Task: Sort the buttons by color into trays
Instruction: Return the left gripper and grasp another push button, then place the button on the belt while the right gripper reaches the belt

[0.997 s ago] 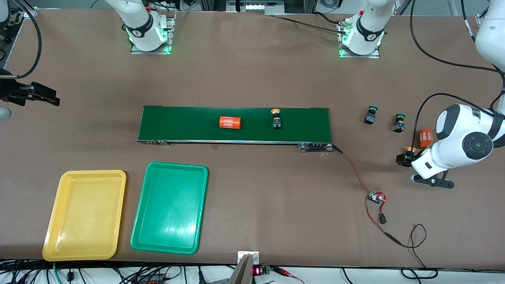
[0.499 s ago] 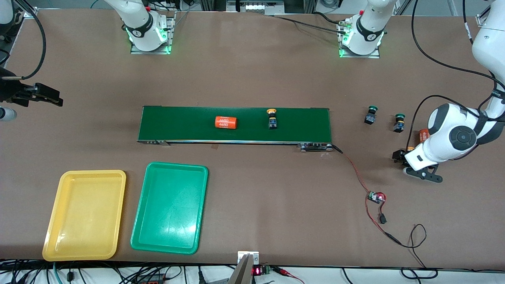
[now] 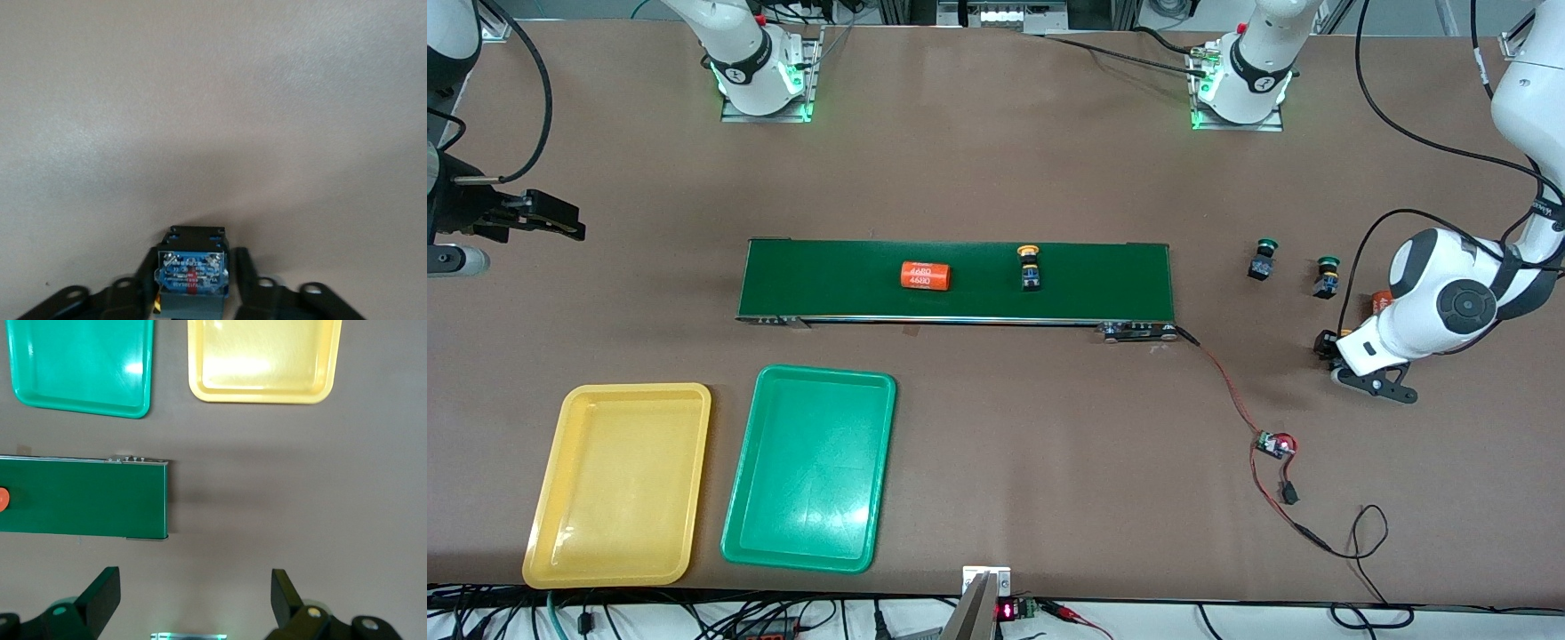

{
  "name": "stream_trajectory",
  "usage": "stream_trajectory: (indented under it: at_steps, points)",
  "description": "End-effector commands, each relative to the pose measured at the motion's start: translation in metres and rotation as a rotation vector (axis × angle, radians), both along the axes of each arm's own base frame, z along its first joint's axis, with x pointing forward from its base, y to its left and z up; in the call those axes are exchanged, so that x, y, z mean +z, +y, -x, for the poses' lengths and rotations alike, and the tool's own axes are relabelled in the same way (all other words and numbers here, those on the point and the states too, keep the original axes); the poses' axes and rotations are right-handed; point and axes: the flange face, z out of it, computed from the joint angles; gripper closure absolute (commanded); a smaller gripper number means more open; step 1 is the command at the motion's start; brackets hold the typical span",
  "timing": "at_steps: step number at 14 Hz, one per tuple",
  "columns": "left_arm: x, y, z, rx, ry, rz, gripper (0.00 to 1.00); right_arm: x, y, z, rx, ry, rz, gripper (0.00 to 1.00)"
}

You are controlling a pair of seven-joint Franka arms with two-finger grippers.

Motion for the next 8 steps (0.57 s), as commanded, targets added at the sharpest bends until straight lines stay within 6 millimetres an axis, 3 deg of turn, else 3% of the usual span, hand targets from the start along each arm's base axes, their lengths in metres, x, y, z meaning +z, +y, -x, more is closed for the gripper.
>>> stream_trajectory:
  at_steps: [1,5,6,8]
  points:
    - [0.016,-0.009,-0.004,-0.026,-0.023,-0.008,0.78,0.004,0.034,0.009,-0.022,0.036,0.026,0.00]
    - [0.074,-0.073,-0.016,-0.028,0.067,0.015,0.78,0.013,0.029,0.022,-0.014,0.044,0.000,0.00]
    - [0.088,-0.090,-0.017,0.005,0.100,0.027,0.78,0.014,0.034,0.031,-0.009,0.039,0.001,0.00]
    - [0.110,-0.134,-0.008,0.070,0.144,0.036,0.78,0.006,0.034,0.067,-0.015,-0.015,-0.006,0.00]
